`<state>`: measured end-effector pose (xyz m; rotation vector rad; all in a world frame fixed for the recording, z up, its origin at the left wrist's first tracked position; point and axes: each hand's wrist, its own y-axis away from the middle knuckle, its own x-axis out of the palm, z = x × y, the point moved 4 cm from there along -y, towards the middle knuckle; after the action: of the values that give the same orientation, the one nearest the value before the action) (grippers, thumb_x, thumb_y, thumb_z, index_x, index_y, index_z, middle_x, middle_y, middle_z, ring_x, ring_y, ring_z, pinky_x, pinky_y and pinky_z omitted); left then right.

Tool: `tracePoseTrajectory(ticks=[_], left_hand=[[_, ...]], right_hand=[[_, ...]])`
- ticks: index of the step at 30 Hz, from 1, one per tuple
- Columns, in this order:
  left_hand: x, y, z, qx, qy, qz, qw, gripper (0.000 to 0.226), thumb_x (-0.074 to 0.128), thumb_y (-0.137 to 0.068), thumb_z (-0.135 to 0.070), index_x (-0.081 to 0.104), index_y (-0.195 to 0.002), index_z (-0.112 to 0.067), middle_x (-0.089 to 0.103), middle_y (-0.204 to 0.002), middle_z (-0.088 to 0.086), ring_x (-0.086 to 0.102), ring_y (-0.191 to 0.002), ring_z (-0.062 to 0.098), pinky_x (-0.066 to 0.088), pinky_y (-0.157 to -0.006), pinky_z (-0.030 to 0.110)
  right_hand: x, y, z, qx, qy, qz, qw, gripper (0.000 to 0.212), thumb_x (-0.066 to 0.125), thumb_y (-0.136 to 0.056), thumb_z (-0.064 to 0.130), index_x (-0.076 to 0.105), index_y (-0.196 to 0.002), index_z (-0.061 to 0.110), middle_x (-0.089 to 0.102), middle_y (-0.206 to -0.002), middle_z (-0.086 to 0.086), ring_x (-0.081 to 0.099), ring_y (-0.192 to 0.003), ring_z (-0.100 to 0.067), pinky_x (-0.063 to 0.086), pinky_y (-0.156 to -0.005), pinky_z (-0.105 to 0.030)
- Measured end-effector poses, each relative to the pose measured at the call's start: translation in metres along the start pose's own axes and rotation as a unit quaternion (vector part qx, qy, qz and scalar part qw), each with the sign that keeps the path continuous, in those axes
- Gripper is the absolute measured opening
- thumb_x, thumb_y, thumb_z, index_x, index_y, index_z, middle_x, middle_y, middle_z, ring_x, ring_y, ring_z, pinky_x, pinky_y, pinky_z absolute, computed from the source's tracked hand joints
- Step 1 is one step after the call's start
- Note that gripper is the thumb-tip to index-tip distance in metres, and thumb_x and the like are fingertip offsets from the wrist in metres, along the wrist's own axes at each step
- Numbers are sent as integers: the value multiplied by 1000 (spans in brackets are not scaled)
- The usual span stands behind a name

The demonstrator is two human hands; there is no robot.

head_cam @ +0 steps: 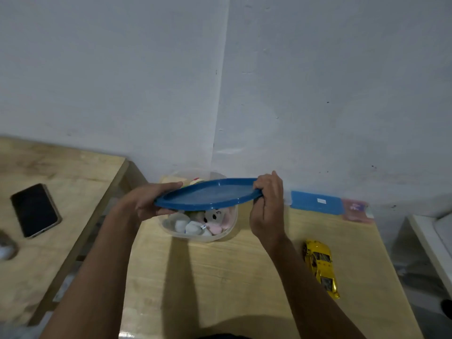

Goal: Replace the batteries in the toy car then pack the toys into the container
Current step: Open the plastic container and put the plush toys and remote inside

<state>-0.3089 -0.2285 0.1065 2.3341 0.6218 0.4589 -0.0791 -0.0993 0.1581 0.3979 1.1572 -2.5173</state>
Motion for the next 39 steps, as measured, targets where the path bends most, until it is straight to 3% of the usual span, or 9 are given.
tracePoseTrajectory(ticks=[4, 6, 8, 10, 15, 24, 30, 35, 39], left_hand=[[-20, -7, 5, 96, 54, -100, 989, 28, 53, -99, -9, 62, -123, 2, 73, -88, 11, 69, -68, 20, 55, -49, 22], [-26, -6, 9, 137, 0, -187, 973, 23, 53, -100, -10, 65, -120, -6, 69, -89, 7, 63, -69, 18, 51, -45, 21], [-26, -8, 16, 179, -49, -236, 954, 27, 53, -100, -13, 63, -126, -8, 68, -92, 2, 64, -75, 12, 51, -53, 20], [-20, -8, 25, 210, -89, -273, 935, 30, 50, -102, -14, 59, -130, -7, 64, -98, -1, 61, -80, 6, 48, -60, 18], [-18, -16, 44, 237, -235, -398, 854, 28, 45, -101, -14, 61, -120, 0, 63, -107, 12, 62, -94, 24, 46, -72, 28], [-21, -42, 59, 187, -269, -378, 866, 21, 41, -103, -16, 59, -109, -5, 60, -89, 8, 58, -77, 21, 44, -67, 32], [-20, -46, 63, 211, -287, -372, 857, 21, 42, -103, -14, 58, -112, -3, 57, -86, 5, 50, -67, 6, 37, -55, 20], [-25, -49, 65, 221, -313, -327, 864, 26, 41, -104, -13, 55, -124, -4, 56, -93, 4, 53, -81, 17, 42, -68, 29], [-22, -50, 69, 239, -303, -334, 860, 28, 40, -104, -14, 53, -127, -6, 61, -100, 10, 56, -86, 19, 43, -71, 31]], right_hand=[[20, -5, -14, 171, -41, 47, 983, 29, 35, -104, 14, 56, -123, 17, 37, -147, -2, 34, -137, -4, 35, -111, -22], [34, -2, -29, 326, -149, 70, 931, 35, 36, -104, 32, 50, -135, 24, 44, -146, 6, 43, -132, -5, 41, -108, -30], [46, 1, -42, 411, -203, 86, 885, 29, 40, -100, 42, 57, -118, 28, 62, -124, 2, 59, -111, -17, 53, -89, -36], [56, 4, -49, 425, -192, 106, 878, 11, 48, -100, 32, 55, -108, 32, 66, -104, 13, 64, -97, -9, 55, -75, -26], [90, 18, -72, 415, -52, 173, 892, 47, 42, -96, 17, 41, -141, 34, 61, -124, 9, 61, -106, -14, 54, -91, -41], [115, 29, -102, 399, 70, 203, 892, 44, 34, -104, 17, 32, -148, 16, 31, -144, -5, 50, -108, -13, 42, -94, -25], [115, 42, -110, 394, 68, 203, 894, 49, 29, -106, 22, 20, -154, 19, 41, -138, -8, 46, -103, -10, 39, -89, -23], [115, 48, -120, 396, 41, 207, 894, 49, 30, -106, 22, 22, -154, 22, 46, -142, -4, 47, -125, -16, 39, -106, -29], [115, 49, -119, 379, 56, 210, 900, 49, 31, -106, 21, 22, -154, 21, 43, -143, -5, 46, -124, -16, 38, -101, -25]])
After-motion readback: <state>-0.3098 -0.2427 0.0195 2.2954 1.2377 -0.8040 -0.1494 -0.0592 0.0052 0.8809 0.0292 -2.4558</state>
